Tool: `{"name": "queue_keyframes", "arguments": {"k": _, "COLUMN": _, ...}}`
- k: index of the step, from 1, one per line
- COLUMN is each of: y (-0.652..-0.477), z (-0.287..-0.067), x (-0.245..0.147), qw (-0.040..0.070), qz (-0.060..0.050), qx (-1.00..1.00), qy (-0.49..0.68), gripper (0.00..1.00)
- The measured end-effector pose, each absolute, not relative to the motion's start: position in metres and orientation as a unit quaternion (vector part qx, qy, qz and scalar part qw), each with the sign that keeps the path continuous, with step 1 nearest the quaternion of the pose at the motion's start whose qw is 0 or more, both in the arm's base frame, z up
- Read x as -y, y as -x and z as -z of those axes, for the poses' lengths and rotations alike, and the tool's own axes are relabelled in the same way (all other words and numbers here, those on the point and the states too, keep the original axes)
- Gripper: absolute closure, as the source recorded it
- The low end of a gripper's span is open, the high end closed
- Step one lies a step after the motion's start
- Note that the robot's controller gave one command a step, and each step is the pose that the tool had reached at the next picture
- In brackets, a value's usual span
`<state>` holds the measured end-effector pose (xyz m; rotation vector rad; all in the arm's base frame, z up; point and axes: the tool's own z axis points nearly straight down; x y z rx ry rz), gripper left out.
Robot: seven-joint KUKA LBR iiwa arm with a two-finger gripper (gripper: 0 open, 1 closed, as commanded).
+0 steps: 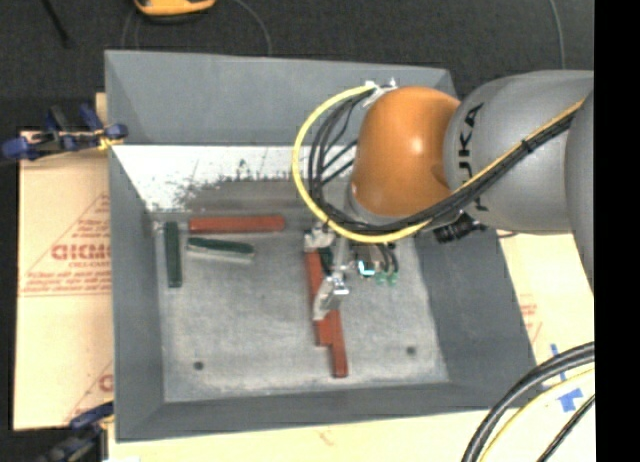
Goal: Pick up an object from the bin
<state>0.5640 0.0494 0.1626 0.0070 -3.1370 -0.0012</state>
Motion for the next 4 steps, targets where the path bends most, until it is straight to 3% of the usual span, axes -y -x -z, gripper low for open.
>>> {"name": "queue_keyframes", "arguments": {"k": 2, "y": -0.565, "z": -0.166, "x": -0.049, "qw": -0.002, "qz": 0.001, "qx": 1.0, "qy": -0.001, "gripper": 0.0}}
{"name": "queue_keyframes", "arguments": {"k": 3, "y": -0.552, "z": -0.161, "x": -0.03, "qw": 0.007, "qz": -0.001, "qx": 1.0, "qy": -0.013, "gripper": 0.0}}
{"name": "queue_keyframes", "arguments": {"k": 4, "y": -0.555, "z": -0.153, "x": -0.03, "qw": -0.007, "qz": -0.001, "qx": 0.994, "qy": -0.11, "gripper": 0.0}}
